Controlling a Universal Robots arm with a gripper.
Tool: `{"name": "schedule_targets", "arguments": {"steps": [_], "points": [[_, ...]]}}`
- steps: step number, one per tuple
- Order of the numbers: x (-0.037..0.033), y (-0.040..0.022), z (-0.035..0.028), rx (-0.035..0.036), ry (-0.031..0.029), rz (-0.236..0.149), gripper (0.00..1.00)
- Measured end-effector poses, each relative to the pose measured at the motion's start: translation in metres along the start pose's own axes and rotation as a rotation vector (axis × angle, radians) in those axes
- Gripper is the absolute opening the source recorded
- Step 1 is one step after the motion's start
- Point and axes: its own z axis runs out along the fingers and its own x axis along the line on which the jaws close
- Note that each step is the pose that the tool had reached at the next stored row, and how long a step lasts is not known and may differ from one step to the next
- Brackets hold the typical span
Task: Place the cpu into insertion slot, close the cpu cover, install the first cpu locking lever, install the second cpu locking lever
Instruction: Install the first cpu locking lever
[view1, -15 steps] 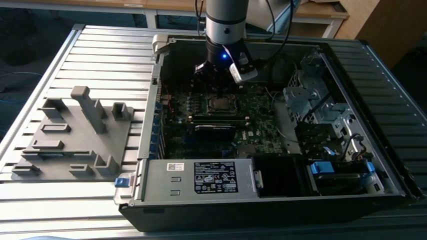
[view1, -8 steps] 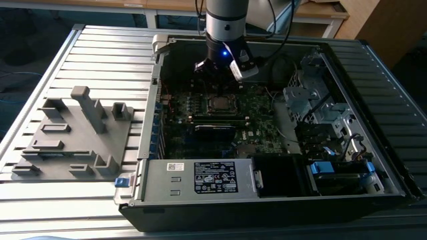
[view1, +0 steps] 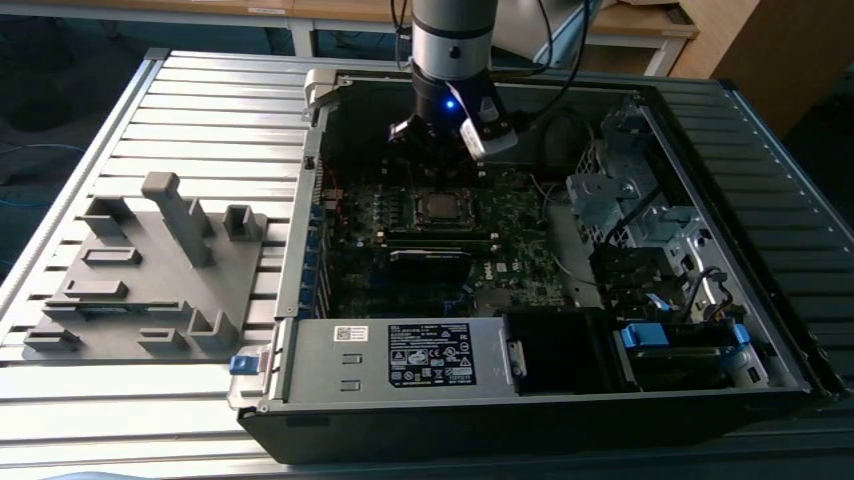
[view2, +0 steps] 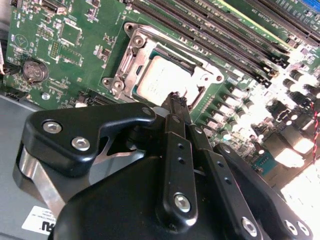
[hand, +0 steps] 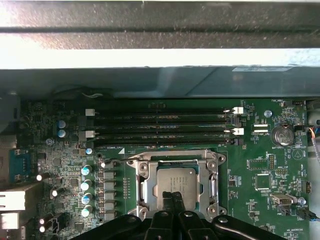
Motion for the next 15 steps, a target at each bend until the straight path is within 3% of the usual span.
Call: {"name": "schedule_targets", "arguments": {"steps": [15], "points": [[-0.0001,0.0,-0.0027,0.0003,0.0002,0.0,0.11]]}}
